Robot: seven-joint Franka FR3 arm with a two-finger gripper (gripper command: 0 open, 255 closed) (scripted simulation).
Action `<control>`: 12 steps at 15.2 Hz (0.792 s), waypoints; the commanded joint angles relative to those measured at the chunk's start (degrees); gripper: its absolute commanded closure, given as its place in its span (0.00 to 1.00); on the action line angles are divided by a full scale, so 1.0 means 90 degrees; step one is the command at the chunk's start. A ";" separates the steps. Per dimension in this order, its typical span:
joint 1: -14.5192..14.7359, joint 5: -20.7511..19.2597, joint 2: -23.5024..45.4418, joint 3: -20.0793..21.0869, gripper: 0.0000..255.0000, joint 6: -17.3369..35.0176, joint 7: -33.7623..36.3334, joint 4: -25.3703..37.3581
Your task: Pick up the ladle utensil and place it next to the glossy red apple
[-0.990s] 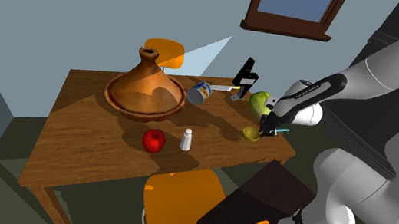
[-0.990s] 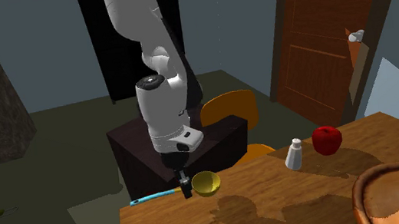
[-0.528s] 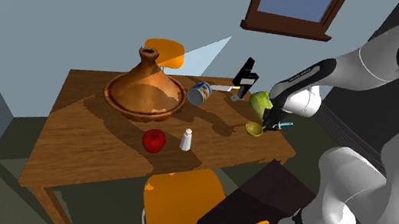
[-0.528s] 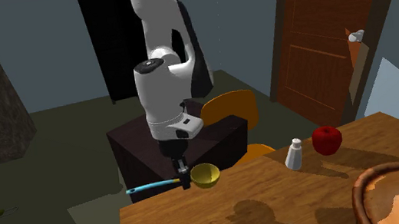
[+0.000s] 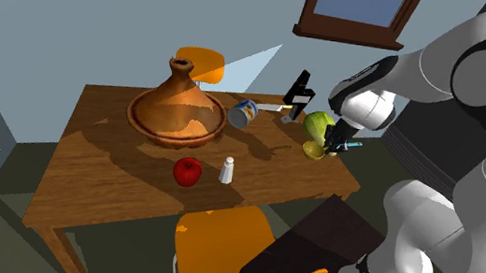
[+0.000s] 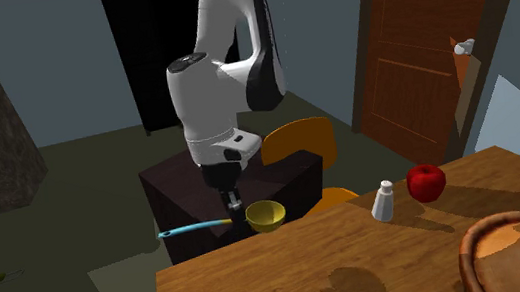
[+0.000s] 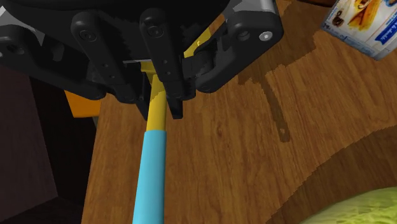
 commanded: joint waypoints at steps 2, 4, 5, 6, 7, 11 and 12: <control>0.0290 0.0197 0.0379 -0.0361 1.00 -0.0437 -0.0121 0.0082; 0.0430 0.0261 0.0596 -0.0560 1.00 -0.0704 -0.0157 0.0140; 0.0491 0.0281 0.0697 -0.0652 1.00 -0.0832 -0.0168 0.0170; 0.0546 0.0297 0.0794 -0.0741 1.00 -0.0959 -0.0176 0.0201; 0.0597 0.0308 0.0887 -0.0826 1.00 -0.1083 -0.0182 0.0233; 0.0837 0.0448 0.1027 -0.0521 1.00 -0.1140 0.0300 0.0344; 0.0888 0.0482 0.1045 -0.0388 1.00 -0.1133 0.0467 0.0389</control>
